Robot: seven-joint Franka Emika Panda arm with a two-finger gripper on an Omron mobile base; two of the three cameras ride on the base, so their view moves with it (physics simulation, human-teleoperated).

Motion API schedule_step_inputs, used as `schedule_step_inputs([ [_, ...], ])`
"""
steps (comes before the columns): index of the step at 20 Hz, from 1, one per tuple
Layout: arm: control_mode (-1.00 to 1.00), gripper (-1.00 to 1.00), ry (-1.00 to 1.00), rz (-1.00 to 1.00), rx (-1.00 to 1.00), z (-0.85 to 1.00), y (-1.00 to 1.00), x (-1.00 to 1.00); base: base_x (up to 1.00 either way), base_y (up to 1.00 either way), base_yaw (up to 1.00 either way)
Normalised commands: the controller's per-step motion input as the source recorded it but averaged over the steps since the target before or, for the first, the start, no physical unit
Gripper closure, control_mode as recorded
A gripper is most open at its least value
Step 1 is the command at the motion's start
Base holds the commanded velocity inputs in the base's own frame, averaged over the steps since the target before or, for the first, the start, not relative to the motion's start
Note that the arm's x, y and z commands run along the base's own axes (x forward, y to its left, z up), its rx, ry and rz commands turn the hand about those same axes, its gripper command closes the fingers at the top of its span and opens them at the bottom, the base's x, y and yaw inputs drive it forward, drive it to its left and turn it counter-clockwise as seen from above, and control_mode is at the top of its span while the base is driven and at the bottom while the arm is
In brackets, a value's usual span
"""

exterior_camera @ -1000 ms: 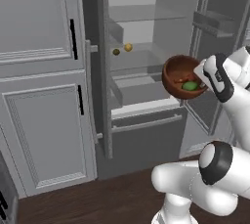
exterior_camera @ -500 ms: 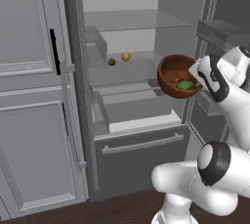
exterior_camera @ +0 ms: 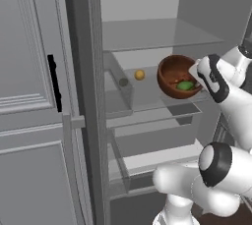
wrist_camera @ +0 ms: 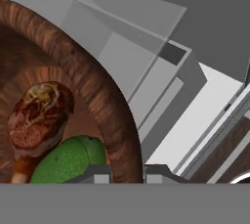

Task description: Pick the chicken drumstick and avocado from their plates and place them in the bowl. Then put the bowl in the fridge.

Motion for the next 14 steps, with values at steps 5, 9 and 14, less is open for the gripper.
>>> schedule_step_inputs([
  [5, -1.0, 1.0, 0.12, 0.0, 0.0, 0.33, 0.34, 0.0, 0.05, 0.04, 0.0],
  [9, -1.0, 1.0, 0.06, 0.0, 0.0, 0.89, 0.35, -0.26, 0.0, 0.0, 0.0],
  [14, -1.0, 1.0, -0.08, 0.0, 0.01, 0.55, 0.1, -0.45, 0.0, 0.0, 0.0],
])
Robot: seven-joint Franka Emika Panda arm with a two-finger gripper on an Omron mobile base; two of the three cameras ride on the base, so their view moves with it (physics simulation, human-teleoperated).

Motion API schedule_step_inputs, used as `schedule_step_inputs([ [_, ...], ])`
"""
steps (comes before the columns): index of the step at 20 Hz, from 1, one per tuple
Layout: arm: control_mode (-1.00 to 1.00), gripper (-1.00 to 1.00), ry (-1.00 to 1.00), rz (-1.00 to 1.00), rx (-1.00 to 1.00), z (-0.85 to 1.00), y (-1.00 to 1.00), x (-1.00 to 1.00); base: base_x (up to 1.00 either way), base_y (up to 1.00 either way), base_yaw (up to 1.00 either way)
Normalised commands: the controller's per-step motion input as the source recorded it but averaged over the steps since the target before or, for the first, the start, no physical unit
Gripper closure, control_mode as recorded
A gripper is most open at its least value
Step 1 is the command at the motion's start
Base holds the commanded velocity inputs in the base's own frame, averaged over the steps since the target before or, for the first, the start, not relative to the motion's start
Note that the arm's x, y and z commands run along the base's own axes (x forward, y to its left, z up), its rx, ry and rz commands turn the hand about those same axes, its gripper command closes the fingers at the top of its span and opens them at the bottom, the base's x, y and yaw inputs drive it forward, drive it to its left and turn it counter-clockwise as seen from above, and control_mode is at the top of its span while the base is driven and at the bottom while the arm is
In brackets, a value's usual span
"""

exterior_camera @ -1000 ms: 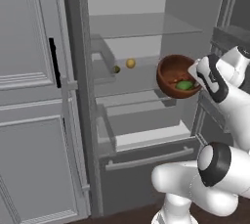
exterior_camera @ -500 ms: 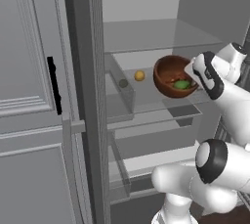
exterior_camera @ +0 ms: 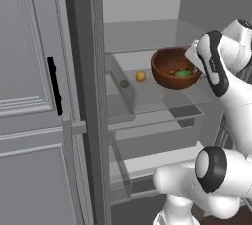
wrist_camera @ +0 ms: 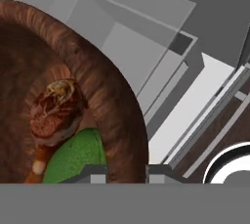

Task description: Pick the chicken drumstick and avocado from their plates and place them in the bowl. Then put the bowl in the fridge.

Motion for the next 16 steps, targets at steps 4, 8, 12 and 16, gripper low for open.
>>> schedule_step_inputs([
  [4, -1.0, 1.0, -0.36, -0.15, 0.11, 0.47, 0.04, -0.27, 0.0, 0.0, 0.0],
  [8, -1.0, 1.0, -0.14, -0.01, 0.1, -0.02, 0.06, -1.0, 0.0, 0.0, 0.0],
  [12, -1.0, 1.0, -0.24, 0.0, 0.09, 0.19, 0.23, -0.92, 0.0, 0.0, 0.0],
  [16, -1.0, 1.0, -0.32, 0.0, 0.1, 0.9, 0.1, -0.24, 0.0, 0.0, 0.0],
])
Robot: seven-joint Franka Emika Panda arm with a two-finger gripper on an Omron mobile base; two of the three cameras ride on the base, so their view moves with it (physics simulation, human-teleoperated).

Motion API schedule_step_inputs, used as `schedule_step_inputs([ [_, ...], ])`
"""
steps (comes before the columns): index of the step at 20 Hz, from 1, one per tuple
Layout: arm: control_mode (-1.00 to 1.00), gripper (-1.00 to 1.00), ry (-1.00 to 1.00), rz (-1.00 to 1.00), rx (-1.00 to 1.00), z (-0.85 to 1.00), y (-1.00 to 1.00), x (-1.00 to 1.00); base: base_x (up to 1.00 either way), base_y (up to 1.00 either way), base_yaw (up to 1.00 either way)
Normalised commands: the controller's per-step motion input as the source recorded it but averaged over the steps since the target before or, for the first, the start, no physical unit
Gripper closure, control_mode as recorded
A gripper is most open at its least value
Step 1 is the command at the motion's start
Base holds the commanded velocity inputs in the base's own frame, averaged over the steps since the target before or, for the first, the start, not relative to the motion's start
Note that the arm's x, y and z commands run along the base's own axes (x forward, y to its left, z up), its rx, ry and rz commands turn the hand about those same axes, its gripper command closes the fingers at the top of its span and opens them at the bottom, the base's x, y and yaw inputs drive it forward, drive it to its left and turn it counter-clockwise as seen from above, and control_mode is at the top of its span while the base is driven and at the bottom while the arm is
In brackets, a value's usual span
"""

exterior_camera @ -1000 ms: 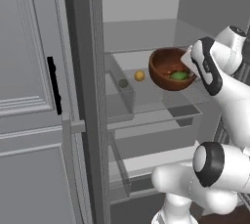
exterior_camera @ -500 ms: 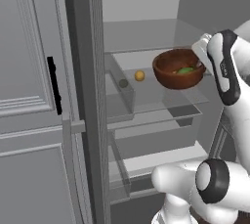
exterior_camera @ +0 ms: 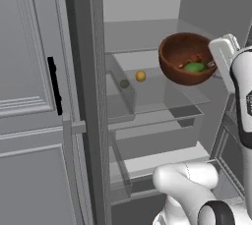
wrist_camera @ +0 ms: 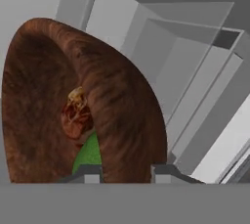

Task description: Pick the chicken drumstick and avocado from their plates and place them in the bowl. Then put the bowl in the fridge.

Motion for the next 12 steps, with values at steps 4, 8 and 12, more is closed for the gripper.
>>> schedule_step_inputs([
  [4, -1.0, 1.0, -0.09, -0.01, 0.11, 0.6, 0.02, 0.6, 0.0, 0.0, 0.0],
  [8, -1.0, 1.0, 0.12, -0.02, 0.01, 0.0, 0.0, 1.0, 0.0, 0.0, 0.0],
  [12, -1.0, 1.0, 0.13, 0.0, 0.07, 0.18, 0.0, 0.9, 0.0, 0.0, 0.0],
])
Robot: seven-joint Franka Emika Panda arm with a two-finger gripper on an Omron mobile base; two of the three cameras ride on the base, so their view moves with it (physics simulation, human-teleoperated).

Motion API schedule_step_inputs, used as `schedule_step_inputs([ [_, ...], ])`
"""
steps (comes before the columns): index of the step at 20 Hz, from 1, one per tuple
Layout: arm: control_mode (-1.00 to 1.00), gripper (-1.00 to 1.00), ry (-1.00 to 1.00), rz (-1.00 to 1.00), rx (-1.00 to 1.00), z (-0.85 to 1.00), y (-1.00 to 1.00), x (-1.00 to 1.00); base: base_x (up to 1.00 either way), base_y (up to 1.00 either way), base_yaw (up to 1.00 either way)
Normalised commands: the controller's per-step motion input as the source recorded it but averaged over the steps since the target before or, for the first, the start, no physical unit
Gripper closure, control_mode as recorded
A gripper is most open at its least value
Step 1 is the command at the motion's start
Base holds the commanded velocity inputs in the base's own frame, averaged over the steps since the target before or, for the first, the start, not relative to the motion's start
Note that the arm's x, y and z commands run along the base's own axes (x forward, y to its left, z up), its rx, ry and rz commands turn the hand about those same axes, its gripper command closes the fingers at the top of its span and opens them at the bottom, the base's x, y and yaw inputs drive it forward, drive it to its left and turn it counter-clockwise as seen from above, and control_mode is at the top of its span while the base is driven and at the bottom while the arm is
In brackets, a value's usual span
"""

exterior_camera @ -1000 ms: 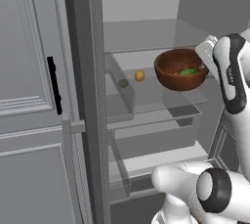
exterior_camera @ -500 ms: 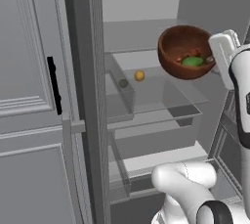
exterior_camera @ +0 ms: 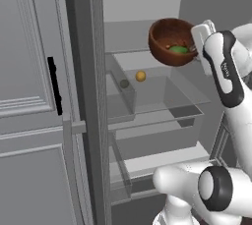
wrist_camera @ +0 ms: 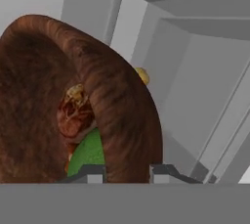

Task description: Pick the chicken drumstick and avocado from their plates and place them in the bowl. Then put the bowl in the fridge.

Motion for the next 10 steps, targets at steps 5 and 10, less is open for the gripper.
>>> schedule_step_inputs([
  [5, -1.0, 1.0, -0.09, 0.02, 0.07, 0.67, 0.0, 0.19, 0.0, 0.0, 0.0],
  [10, -1.0, 1.0, 0.04, 0.0, 0.01, 0.09, 0.0, 0.98, 0.0, 0.0, 0.0],
])
